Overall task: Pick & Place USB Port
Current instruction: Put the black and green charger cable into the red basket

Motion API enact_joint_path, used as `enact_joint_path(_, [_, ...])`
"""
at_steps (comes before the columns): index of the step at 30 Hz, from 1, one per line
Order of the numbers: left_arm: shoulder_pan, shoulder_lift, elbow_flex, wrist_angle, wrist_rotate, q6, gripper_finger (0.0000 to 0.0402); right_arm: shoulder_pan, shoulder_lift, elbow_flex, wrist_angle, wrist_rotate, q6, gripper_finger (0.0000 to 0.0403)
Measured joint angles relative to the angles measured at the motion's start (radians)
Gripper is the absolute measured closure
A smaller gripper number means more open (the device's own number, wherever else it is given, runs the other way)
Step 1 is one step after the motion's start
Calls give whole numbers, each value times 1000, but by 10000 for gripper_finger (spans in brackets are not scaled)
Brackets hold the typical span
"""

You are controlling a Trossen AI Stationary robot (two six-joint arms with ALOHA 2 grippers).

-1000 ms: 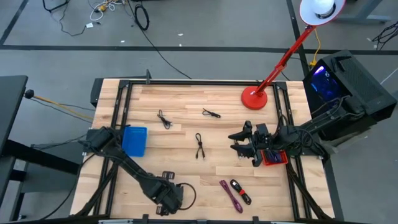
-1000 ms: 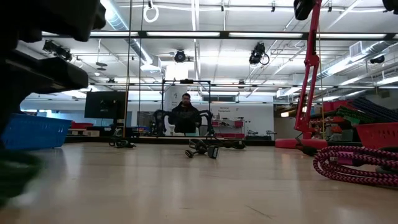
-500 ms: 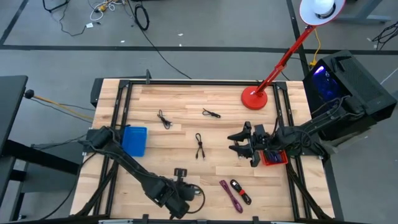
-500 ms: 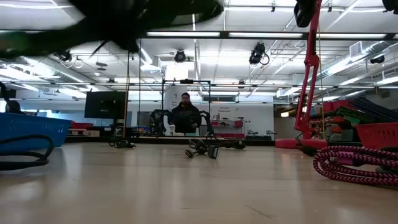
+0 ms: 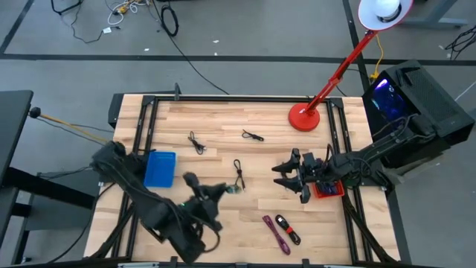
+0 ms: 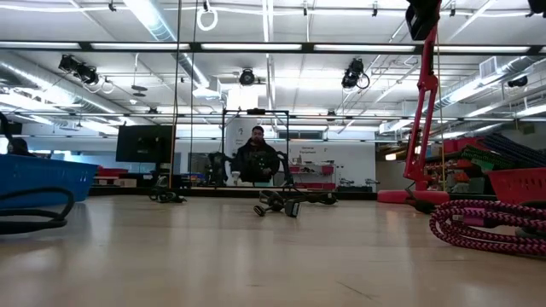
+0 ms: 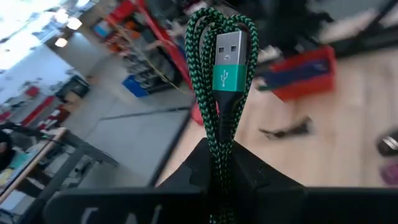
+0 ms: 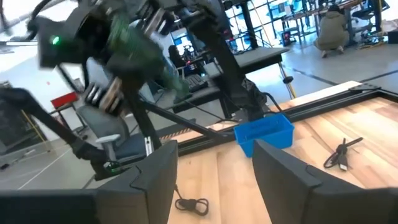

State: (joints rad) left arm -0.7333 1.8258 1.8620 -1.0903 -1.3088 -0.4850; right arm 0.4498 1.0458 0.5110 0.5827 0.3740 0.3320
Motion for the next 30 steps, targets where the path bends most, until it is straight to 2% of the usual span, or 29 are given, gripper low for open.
enact_joint_path(4, [22,-73,-44,2,-53,0,375,13,0,0,8,0,-9,195])
enact_joint_path(8, [69,-143,-124,45,-56,-3,375,25,0,0,15,1,-16,195])
enact_joint_path(10, [93,-180,-186,87,-37,0,375,33,0,0,20,2,-19,195])
enact_joint_path(13, [131,-236,-312,273,39,74,375,43,0,0,36,2,-37,195])
enact_joint_path(16, [167,-283,-479,655,196,296,375,49,0,0,50,2,-59,195])
enact_joint_path(19, [211,-323,-660,1163,449,551,375,52,0,0,53,2,-64,195])
enact_joint_path(21, [249,-330,-752,1469,608,646,375,52,0,0,53,2,-63,195])
enact_joint_path(23, [282,-330,-811,1604,652,672,375,54,0,0,53,1,-63,195])
enact_joint_path(25, [317,-325,-843,1623,701,639,375,60,0,0,55,3,-79,195])
enact_joint_path(27, [352,-319,-865,1642,829,588,375,61,0,0,69,2,-112,195])
enact_joint_path(30, [391,-287,-888,1834,981,581,375,60,0,0,78,3,-135,195])
